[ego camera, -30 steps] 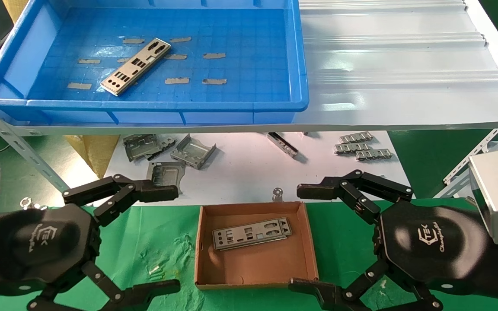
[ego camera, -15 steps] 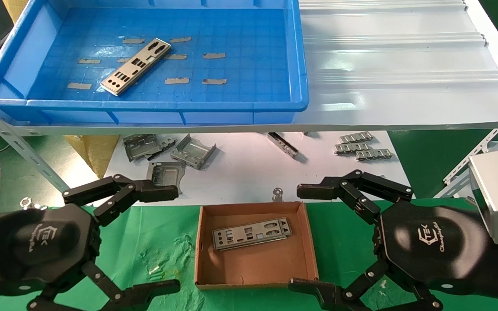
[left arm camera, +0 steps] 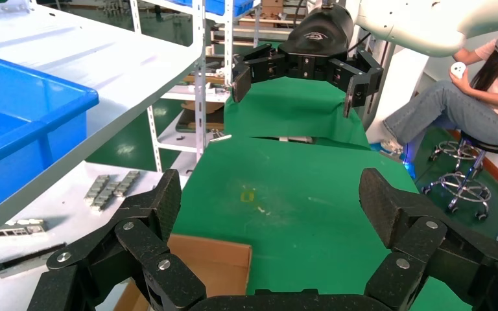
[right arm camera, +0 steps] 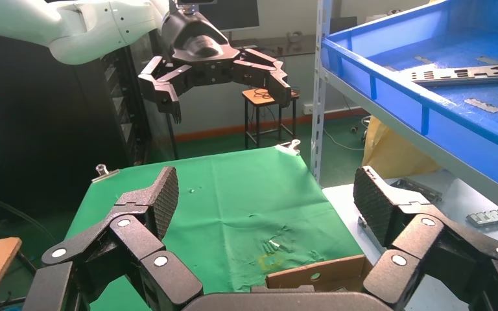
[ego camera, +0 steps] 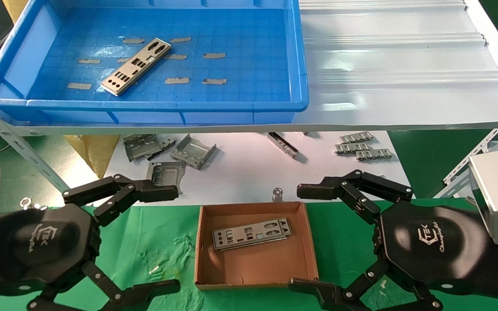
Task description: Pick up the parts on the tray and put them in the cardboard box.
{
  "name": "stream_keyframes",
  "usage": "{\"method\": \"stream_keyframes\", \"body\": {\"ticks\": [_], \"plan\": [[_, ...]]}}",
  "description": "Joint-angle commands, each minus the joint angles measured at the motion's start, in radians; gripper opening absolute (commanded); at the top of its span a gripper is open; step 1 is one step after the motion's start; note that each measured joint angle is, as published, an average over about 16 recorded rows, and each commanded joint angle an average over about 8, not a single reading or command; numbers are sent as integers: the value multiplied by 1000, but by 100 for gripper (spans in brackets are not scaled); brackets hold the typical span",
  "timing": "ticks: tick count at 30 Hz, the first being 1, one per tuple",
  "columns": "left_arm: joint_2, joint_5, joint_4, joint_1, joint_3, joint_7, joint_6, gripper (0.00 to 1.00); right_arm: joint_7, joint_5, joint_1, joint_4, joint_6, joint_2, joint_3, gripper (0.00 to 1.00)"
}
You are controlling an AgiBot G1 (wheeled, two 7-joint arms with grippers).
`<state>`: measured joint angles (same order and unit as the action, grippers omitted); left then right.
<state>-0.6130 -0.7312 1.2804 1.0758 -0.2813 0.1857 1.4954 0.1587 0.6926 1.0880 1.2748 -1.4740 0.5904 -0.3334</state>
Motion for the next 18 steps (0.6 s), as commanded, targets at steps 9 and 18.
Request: {"method": "stream_keyframes", "body": {"ticks": [9, 18], "plan": [[0, 0, 0, 0, 0, 0, 0, 100, 0, 0, 0, 0, 0, 0, 0, 100], [0, 0, 0, 0, 0, 0, 0, 100, 0, 0, 0, 0, 0, 0, 0, 100]]}}
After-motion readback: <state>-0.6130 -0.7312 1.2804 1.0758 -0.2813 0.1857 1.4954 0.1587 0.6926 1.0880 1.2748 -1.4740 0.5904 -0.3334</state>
